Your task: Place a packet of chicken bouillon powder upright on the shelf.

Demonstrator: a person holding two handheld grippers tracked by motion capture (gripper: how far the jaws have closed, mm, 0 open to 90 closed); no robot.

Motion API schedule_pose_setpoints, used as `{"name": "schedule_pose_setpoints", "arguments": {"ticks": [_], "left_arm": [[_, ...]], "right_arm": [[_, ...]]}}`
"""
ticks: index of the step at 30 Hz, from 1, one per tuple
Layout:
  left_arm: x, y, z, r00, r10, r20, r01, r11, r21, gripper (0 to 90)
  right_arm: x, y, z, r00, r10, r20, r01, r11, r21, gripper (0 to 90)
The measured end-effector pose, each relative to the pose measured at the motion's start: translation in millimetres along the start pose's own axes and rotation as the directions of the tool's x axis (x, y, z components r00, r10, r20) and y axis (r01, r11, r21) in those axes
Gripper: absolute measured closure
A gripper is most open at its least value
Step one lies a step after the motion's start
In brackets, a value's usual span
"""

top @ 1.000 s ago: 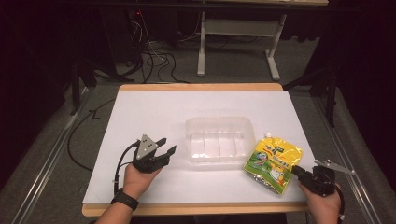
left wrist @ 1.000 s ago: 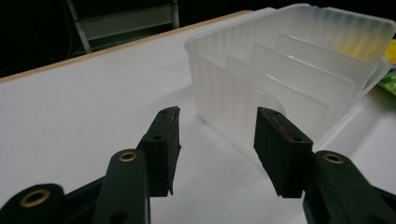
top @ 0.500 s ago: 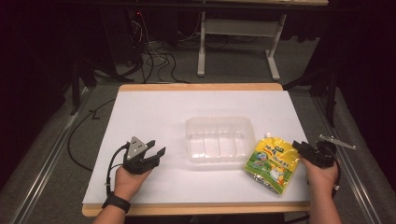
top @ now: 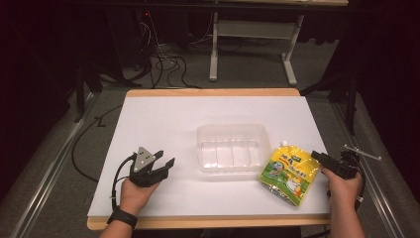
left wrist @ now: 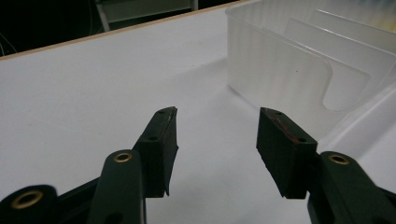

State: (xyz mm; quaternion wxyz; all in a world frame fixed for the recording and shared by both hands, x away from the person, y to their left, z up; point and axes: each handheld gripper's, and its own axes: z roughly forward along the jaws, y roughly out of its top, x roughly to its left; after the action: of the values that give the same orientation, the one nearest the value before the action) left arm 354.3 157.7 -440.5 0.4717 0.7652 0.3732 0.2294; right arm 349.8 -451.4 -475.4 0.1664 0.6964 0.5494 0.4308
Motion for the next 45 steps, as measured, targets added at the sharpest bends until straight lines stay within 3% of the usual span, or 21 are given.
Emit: {"name": "schedule_pose_setpoints", "arguments": {"ticks": [1, 2, 9, 13, 17, 19, 22, 25, 30, 36, 38, 40, 45], "left_arm": [[-0.4, 0.0, 0.4, 1.0000, 0.002, -0.001, -0.002, 1.0000, -0.001, 48.4], [-0.5, 0.1, 0.5, 1.0000, 0.004, 0.001, -0.004, 1.0000, -0.002, 48.3], [-1.5, 0.5, 0.7, 1.0000, 0.007, 0.003, -0.007, 1.0000, -0.004, 48.3], [-2.0, 0.5, 1.1, 0.9999, 0.009, 0.006, -0.009, 1.0000, 0.002, 48.3], [-2.8, 0.7, 2.2, 0.9999, 0.012, 0.006, -0.012, 0.9999, 0.003, 48.3], [-3.8, 1.2, 2.2, 0.9998, 0.017, 0.008, -0.017, 0.9999, 0.001, 48.3], [-4.7, 1.3, 2.0, 0.9997, 0.019, 0.013, -0.019, 0.9998, 0.001, 48.2], [-5.8, 1.3, 1.8, 0.9995, 0.027, 0.018, -0.027, 0.9996, 0.002, 48.1], [-5.9, 1.5, 1.8, 0.9994, 0.025, 0.023, -0.025, 0.9997, -0.004, 48.1], [-7.1, 1.6, 1.8, 0.9992, 0.028, 0.029, -0.028, 0.9996, -0.006, 48.1], [-8.3, 1.7, 2.3, 0.9989, 0.029, 0.035, -0.029, 0.9995, -0.009, 48.0], [-8.7, 1.7, 2.5, 0.9989, 0.030, 0.036, -0.030, 0.9995, -0.010, 48.0], [-10.2, 2.1, 4.3, 0.9984, 0.034, 0.045, -0.034, 0.9994, -0.011, 47.8]], "right_arm": [[0.0, 0.0, 0.0, 1.0000, 0.000, 0.000, 0.000, 1.000, 0.000, 50.5], [-4.1, -3.3, -0.1, 0.9990, 0.039, -0.025, -0.038, 0.999, 0.014, 51.6], [-5.8, -6.4, -3.0, 0.9958, 0.064, -0.065, -0.064, 0.998, 0.013, 57.9], [-5.1, -6.7, -9.7, 0.9940, 0.056, -0.094, -0.058, 0.998, -0.017, 61.9], [11.3, -4.8, -22.6, 0.9882, 0.011, -0.153, -0.019, 0.998, -0.056, 66.1], [17.4, -6.3, -21.4, 0.9908, -0.016, -0.134, 0.010, 0.999, -0.045, 65.7], [16.5, -9.1, -16.6, 0.9943, -0.014, -0.105, 0.013, 1.000, -0.014, 65.2], [11.6, -12.3, -10.8, 0.9925, 0.020, -0.121, -0.017, 0.999, 0.028, 63.7], [11.1, -17.1, 0.7, 0.9845, 0.042, -0.170, -0.022, 0.993, 0.116, 63.2], [14.2, -18.1, 1.6, 0.9832, 0.023, -0.181, 0.001, 0.991, 0.132, 72.5], [14.9, -18.0, -1.2, 0.9828, -0.006, -0.184, 0.030, 0.991, 0.129, 84.3], [15.7, -18.0, -2.7, 0.9828, -0.019, -0.184, 0.043, 0.991, 0.125, 88.3], [22.5, -16.4, -17.5, 0.9829, -0.047, -0.178, 0.062, 0.995, 0.080, 90.0]]}}
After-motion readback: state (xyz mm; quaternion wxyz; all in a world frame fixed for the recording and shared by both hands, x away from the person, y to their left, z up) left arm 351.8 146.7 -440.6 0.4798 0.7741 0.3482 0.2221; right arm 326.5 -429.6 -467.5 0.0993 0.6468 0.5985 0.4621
